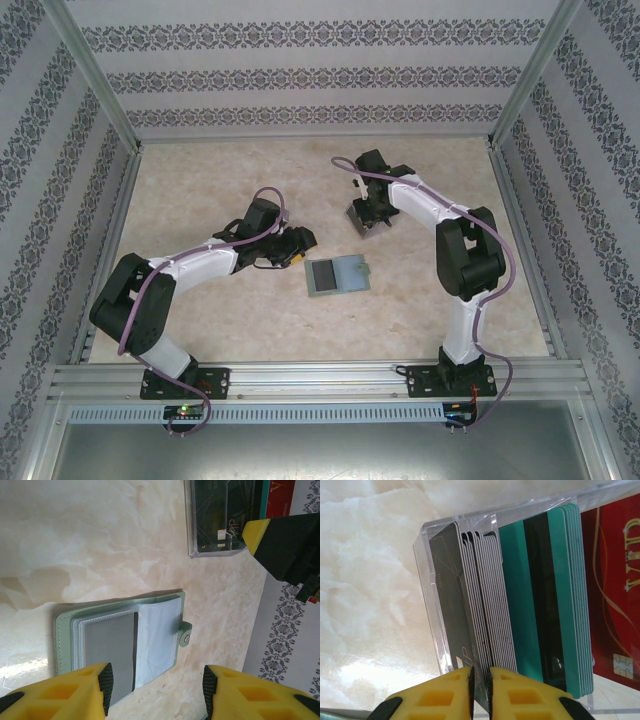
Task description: Put the credit cards into the card holder
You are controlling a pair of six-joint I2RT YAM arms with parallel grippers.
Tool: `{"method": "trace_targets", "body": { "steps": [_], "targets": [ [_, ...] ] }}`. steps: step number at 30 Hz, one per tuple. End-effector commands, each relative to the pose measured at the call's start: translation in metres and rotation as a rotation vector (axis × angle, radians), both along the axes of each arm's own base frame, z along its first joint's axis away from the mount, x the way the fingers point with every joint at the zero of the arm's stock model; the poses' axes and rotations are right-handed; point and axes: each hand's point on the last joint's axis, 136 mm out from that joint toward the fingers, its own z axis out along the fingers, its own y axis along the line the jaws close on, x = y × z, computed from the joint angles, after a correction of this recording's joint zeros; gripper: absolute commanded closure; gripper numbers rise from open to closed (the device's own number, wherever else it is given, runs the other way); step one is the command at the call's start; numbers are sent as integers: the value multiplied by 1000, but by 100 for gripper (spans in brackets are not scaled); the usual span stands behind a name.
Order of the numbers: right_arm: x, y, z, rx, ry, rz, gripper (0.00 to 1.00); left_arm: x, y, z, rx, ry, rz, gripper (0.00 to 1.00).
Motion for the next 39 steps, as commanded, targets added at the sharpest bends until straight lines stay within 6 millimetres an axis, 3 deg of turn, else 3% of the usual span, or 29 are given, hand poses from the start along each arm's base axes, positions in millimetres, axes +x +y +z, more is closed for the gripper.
{"method": "trace_targets", "body": {
  "steps": [1, 11, 14, 21, 24, 39],
  "targets": [
    [-15, 18, 3, 47, 26, 36, 83, 2, -1, 0, -10, -6, -4, 47],
    [-17, 32, 10, 92, 18, 48, 84, 2, -2, -1, -12, -3, -5, 47],
    [-19, 35, 8, 98, 33, 38, 95, 2, -1, -2, -9, -3, -3, 47],
    [-21, 45, 6, 121, 48, 32, 93, 1, -1, -3, -8, 0, -1, 47],
    [-20, 48, 12, 117, 22, 23, 98, 2, -1, -2, -12, -2, -1, 47],
    [-10, 34, 39, -3, -90, 23, 100, 2, -2, -3, -13, -1, -3, 47]
  ]
}}
